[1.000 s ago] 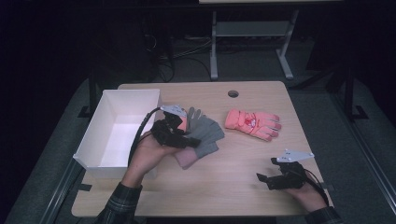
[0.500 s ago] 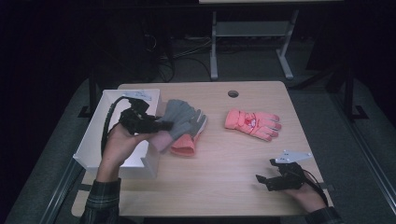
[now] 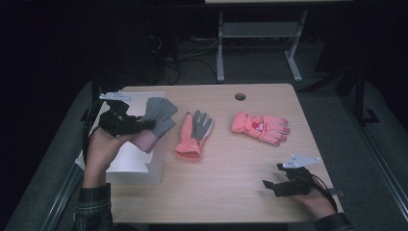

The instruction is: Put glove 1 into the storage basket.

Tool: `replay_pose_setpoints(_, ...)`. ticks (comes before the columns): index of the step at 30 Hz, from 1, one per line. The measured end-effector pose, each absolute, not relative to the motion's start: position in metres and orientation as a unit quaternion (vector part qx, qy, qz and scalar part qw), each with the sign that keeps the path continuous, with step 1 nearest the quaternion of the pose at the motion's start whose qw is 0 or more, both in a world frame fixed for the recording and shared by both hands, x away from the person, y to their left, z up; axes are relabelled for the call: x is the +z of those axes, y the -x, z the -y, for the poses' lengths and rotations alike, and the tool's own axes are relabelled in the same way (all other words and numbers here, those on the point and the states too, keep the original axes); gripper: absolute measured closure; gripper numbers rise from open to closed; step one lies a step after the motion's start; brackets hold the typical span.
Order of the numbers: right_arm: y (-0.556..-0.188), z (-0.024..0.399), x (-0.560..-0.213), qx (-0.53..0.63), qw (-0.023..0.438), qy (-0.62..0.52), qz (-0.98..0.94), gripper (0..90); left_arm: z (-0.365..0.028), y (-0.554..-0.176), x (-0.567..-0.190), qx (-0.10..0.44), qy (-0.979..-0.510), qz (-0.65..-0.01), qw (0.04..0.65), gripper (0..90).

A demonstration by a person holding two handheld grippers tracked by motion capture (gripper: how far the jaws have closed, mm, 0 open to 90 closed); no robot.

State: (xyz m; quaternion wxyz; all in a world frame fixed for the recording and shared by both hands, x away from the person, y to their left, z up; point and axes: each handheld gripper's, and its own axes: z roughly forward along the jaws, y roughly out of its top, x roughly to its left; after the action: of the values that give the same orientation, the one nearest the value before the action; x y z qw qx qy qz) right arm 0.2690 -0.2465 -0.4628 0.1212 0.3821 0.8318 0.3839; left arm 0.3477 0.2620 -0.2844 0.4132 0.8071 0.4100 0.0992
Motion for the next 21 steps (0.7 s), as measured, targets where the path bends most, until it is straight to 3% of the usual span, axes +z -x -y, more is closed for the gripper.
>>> replay_pose_setpoints(21, -0.270, 0.245, -0.462, 0.385, 0.122, -0.378, -0.833, 13.4, -0.318, -0.369, -0.319, 0.140, -0.766, -0.490, 0.392, 66.2)
